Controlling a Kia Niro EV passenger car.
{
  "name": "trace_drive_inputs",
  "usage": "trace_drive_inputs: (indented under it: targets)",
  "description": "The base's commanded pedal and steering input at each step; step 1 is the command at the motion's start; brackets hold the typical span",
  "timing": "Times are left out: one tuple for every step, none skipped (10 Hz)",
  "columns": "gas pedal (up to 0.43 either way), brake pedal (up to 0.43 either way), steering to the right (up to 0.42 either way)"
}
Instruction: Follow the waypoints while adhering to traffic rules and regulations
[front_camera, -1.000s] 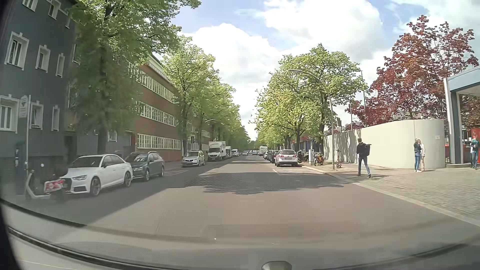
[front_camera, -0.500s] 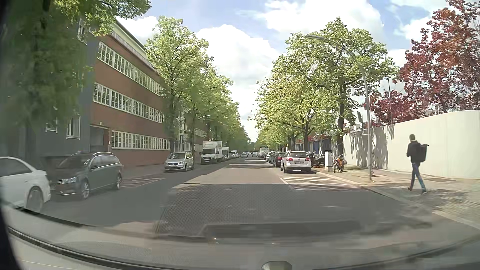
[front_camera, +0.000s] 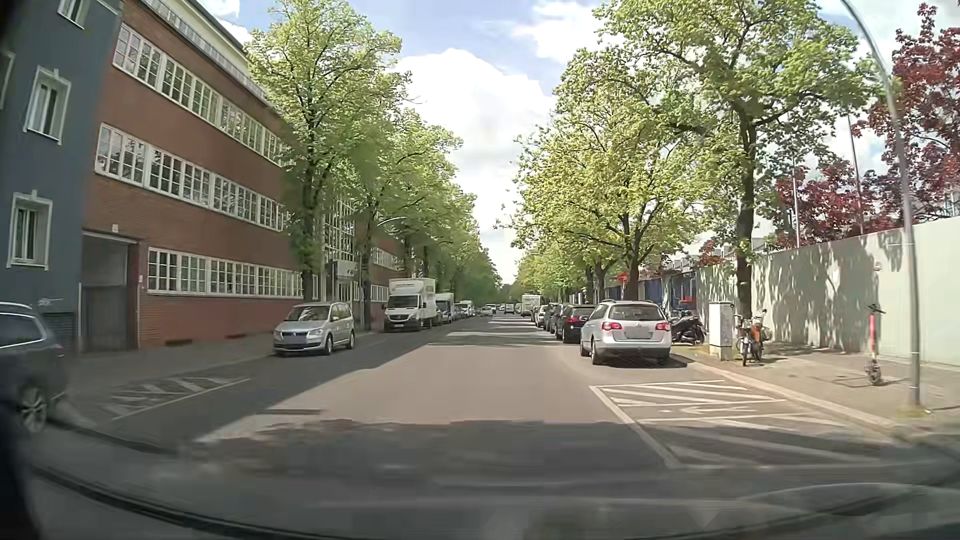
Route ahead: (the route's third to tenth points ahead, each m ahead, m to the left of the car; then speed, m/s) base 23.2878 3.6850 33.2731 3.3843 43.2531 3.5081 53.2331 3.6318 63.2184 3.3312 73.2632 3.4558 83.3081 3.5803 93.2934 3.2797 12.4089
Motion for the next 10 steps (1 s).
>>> trace_drive_inputs:
  targets:
    - [0.000,0.024,-0.002]
    - [0.000,0.024,-0.002]
    - [0.000,0.024,-0.002]
    - [0.000,0.024,-0.002]
    - [0.000,0.024,-0.002]
    - [0.000,0.024,-0.002]
    - [0.000,0.024,-0.002]
    - [0.000,0.018,-0.002]
    - [0.000,0.024,-0.002]
    - [0.000,0.024,-0.002]
